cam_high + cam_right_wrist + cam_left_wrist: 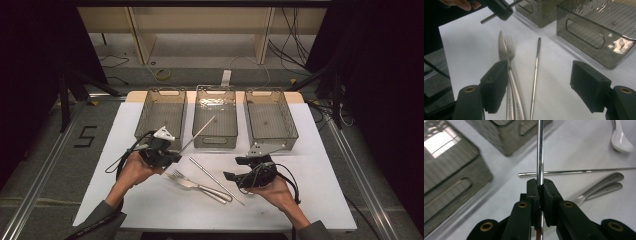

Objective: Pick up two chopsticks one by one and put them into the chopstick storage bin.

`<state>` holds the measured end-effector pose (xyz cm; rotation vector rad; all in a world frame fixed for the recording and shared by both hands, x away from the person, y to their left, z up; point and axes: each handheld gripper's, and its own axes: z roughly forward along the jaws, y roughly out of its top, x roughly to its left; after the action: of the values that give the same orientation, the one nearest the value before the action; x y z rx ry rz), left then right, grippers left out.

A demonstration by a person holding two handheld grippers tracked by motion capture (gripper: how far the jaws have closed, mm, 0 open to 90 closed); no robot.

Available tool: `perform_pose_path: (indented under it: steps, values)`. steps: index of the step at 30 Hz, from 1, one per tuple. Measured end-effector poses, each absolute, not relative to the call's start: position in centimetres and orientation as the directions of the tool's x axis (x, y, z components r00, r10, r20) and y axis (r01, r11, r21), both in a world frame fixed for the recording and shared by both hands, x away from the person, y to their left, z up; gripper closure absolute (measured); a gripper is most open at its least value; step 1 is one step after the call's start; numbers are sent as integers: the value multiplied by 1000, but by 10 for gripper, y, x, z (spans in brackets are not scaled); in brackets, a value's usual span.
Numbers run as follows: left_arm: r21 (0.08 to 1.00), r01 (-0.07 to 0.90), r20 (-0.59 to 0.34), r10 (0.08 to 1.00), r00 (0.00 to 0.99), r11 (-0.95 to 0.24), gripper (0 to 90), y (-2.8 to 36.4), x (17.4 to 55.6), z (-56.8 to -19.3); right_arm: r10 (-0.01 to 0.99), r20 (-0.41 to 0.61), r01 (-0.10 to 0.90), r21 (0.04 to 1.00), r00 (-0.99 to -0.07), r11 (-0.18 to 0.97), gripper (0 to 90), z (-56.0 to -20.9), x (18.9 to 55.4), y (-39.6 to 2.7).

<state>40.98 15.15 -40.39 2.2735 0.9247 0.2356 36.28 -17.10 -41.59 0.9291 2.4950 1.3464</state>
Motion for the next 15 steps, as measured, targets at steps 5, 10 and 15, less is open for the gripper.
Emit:
perform_pose_path:
  steps: [5, 10, 15]
  values:
    - [656, 588, -84, 729, 679, -473, 840, 168, 423, -396, 597, 152, 451, 802, -788, 391, 305, -418, 363, -172]
    - [676, 593, -76, 758, 648, -438, 840, 177, 435, -389, 594, 149, 456, 790, -791, 409, 284, -421, 362, -170]
    - [685, 608, -75, 791, 607, -401, 840, 186, 452, -383, 590, 163, 466, 785, -791, 408, 279, -422, 360, -169]
